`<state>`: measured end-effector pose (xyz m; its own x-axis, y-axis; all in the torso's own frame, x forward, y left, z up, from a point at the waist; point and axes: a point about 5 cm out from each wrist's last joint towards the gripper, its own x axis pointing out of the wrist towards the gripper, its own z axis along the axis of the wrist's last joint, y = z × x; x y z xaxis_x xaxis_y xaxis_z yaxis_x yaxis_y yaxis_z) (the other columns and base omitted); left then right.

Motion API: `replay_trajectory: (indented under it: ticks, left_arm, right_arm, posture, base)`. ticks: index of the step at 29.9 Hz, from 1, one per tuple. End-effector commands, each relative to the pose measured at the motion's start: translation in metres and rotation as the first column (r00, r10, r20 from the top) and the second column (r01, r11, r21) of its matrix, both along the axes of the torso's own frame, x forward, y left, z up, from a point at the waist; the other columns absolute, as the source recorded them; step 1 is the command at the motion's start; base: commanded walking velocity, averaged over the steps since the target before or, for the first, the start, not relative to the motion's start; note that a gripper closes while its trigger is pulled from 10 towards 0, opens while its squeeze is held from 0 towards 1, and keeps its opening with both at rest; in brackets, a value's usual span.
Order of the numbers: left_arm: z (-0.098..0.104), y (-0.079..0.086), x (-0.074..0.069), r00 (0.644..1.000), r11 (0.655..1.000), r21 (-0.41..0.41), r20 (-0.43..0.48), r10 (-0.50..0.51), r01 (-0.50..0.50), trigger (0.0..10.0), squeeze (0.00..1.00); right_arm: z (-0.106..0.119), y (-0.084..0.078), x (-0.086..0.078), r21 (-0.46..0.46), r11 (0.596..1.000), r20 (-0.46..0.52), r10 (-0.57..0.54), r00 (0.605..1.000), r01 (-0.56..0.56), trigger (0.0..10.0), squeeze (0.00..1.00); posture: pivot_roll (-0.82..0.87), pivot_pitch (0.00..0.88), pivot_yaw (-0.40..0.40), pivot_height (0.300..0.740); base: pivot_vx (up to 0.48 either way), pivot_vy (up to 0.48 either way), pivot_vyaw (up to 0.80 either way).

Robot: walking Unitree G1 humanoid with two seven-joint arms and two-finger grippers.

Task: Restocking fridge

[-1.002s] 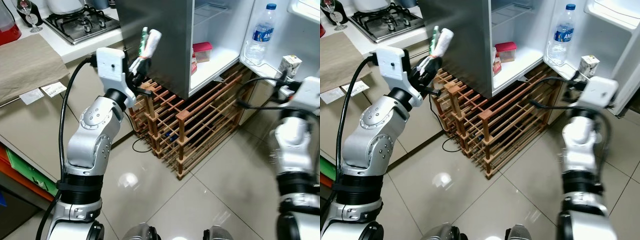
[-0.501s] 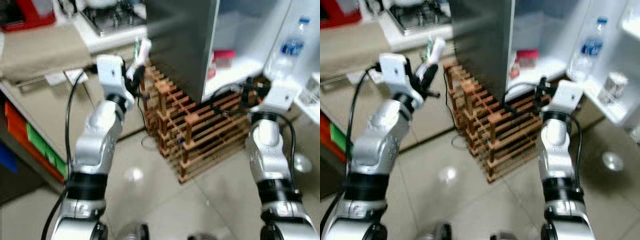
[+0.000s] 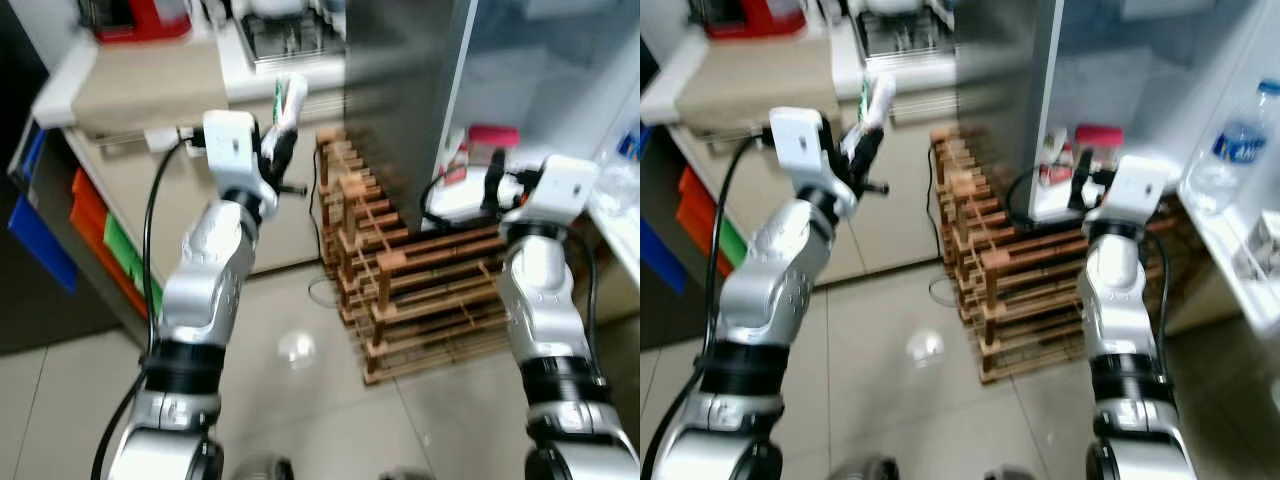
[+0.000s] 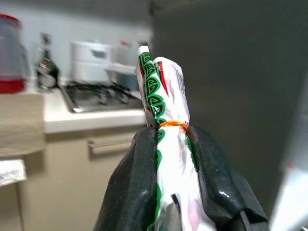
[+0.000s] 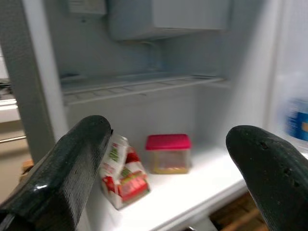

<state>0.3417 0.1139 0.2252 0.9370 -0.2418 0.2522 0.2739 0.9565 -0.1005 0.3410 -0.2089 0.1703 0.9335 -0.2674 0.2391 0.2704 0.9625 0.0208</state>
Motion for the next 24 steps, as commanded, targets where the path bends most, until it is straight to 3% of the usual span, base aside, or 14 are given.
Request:
replay_trajectory:
  ticks: [1,7,24]
  left_arm:
    - [-0.0042,0.0108,0.0039,0.998,0.998,0.005,-0.013,0.055,-0.055,10.0,0.00]
    - [-0.0032,0.0098,0.0037,0.999,0.999,0.007,0.001,0.052,-0.052,10.0,0.00]
    - [-0.0021,0.0027,0.0034,0.999,0.999,0.032,0.030,0.043,-0.044,10.0,0.00]
  right_arm:
    - [0.0044,0.0079,0.0018,-0.013,0.999,0.007,0.029,1.000,-0.029,10.0,0.00]
    - [0.0038,0.0094,0.0018,-0.035,0.999,0.003,0.035,0.999,-0.035,10.0,0.00]
    - [0.0070,0.0136,0.0042,-0.053,0.997,0.007,0.060,0.998,-0.059,10.0,0.00]
  posture:
    - [-0.10,0.000,0.062,0.711]
    - [-0.11,0.000,0.059,0.711]
    - [-0.12,0.000,0.052,0.711]
  base:
    - [0.000,0.000,0.00]
    - [0.000,0.000,0.00]
    - [0.000,-0.437,0.74]
